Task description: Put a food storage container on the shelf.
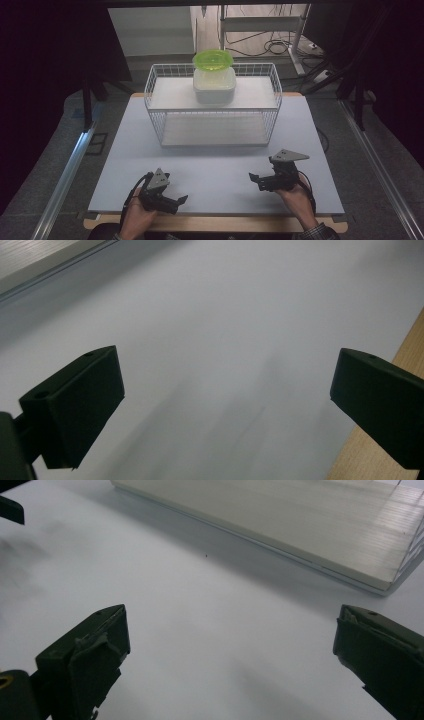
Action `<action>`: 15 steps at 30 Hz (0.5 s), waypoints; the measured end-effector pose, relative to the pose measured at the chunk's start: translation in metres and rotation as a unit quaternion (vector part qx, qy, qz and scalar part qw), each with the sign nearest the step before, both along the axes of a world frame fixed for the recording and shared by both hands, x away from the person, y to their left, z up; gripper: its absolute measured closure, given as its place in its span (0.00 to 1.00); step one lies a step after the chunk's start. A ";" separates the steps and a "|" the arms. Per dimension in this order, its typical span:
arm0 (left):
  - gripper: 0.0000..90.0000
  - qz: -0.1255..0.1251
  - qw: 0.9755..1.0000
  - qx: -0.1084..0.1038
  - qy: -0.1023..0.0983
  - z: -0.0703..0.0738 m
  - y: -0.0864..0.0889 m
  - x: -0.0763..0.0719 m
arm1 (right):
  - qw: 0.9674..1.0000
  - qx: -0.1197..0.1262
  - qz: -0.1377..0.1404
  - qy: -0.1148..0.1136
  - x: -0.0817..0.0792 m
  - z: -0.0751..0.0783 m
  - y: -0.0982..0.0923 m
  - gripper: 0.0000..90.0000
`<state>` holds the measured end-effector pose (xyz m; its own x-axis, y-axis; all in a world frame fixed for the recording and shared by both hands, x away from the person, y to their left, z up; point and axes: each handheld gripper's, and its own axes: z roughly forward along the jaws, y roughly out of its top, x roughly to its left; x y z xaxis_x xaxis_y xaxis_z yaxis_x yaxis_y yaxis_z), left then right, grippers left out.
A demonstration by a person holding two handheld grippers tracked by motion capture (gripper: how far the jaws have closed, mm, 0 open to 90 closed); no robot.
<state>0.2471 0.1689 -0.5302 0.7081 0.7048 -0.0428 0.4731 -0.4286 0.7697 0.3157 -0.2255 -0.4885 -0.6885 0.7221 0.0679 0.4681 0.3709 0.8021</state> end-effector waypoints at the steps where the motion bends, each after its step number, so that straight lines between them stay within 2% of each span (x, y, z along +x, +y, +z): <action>1: 0.01 0.000 1.000 0.000 0.000 0.000 0.000 0.000 | 1.000 -0.002 0.000 0.001 0.000 -0.001 0.000 0.02; 7: 0.01 0.000 1.000 0.000 0.001 -0.001 0.000 0.000 | 1.000 -0.015 0.003 0.012 -0.001 -0.010 0.002 0.02; 15: 0.01 -0.001 1.000 0.003 0.002 -0.002 -0.001 0.001 | 0.998 -0.051 0.019 0.016 -0.003 -0.020 0.012 0.01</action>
